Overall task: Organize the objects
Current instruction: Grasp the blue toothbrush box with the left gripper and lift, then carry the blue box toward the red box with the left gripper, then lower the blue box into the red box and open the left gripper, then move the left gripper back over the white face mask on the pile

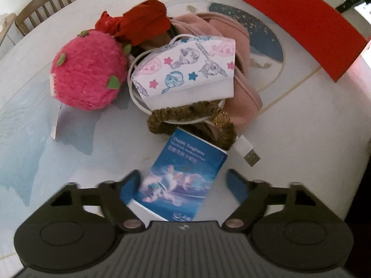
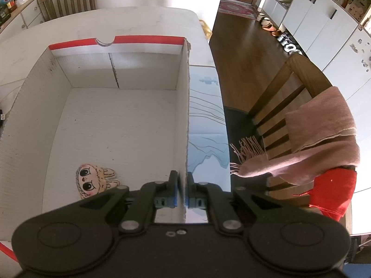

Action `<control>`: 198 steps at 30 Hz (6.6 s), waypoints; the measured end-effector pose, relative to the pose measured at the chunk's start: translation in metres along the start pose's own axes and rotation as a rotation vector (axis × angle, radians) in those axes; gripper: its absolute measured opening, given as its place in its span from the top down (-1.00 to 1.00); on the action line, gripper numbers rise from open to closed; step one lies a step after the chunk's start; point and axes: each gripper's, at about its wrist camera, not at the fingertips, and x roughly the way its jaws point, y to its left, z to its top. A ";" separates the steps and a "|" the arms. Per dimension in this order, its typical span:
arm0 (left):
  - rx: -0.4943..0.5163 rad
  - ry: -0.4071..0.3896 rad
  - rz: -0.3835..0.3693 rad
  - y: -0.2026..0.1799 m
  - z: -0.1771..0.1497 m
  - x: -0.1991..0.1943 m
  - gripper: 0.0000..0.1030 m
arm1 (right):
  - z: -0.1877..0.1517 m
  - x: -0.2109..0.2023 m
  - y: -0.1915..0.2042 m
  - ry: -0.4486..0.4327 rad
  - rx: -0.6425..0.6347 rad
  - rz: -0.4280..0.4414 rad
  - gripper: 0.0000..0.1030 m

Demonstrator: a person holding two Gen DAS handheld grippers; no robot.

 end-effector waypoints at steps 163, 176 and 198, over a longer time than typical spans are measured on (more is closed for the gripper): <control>0.150 0.027 -0.112 -0.248 0.300 0.093 -0.48 | -0.013 0.002 0.009 -0.020 -0.090 0.065 0.93; 0.082 -0.169 -0.108 -0.231 0.266 -0.006 -0.48 | -0.013 0.003 0.012 -0.018 -0.105 0.062 0.93; -0.200 -0.219 -0.056 -0.126 0.156 -0.060 -0.65 | -0.009 0.002 0.015 0.008 -0.090 0.040 0.92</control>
